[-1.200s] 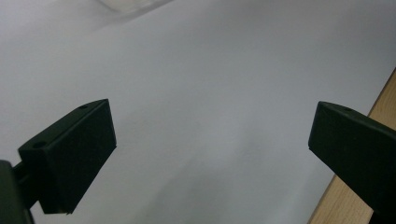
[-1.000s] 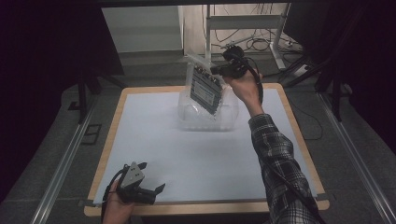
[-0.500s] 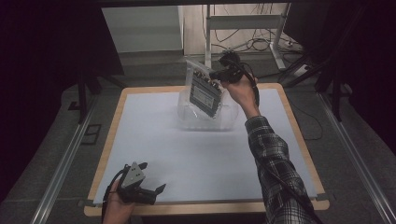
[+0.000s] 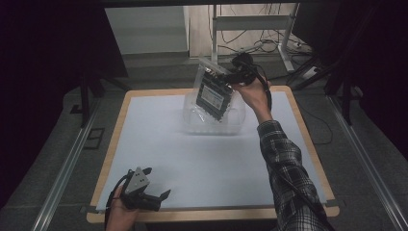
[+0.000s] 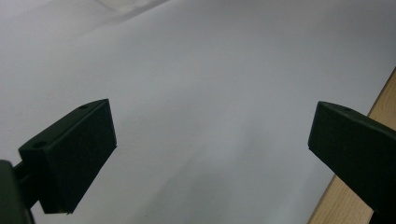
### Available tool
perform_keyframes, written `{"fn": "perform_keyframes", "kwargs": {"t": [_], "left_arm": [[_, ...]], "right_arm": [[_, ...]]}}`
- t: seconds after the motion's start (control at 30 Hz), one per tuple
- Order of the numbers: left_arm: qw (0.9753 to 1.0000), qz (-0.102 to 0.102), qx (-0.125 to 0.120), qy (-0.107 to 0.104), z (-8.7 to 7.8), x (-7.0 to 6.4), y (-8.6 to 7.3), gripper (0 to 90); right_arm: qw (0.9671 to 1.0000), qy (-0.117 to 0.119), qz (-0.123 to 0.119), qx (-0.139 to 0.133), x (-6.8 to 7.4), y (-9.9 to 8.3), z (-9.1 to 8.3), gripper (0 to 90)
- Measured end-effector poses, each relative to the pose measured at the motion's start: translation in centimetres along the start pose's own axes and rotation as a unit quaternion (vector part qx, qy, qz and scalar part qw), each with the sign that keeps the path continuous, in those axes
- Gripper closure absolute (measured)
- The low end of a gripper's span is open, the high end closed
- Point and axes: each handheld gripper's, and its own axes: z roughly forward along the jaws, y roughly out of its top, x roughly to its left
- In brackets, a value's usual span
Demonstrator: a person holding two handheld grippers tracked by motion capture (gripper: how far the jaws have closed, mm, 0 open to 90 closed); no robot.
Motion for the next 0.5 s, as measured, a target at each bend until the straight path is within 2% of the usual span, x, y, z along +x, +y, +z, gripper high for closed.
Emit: {"fn": "perform_keyframes", "kwargs": {"t": [0.2, 0.5], "left_arm": [[1.0, 0.002, 0.002, 0.001, 0.0, -0.1, 0.0, 0.7], [1.0, 0.002, 0.004, 0.002, 0.0, -0.1, 0.0, 0.7]], "right_arm": [[0.9999, -0.004, -0.002, -0.01, -0.6, -0.5, -0.8, 32.6], [0.9998, -0.003, -0.008, -0.019, -0.8, -0.9, -2.2, 25.1]]}}
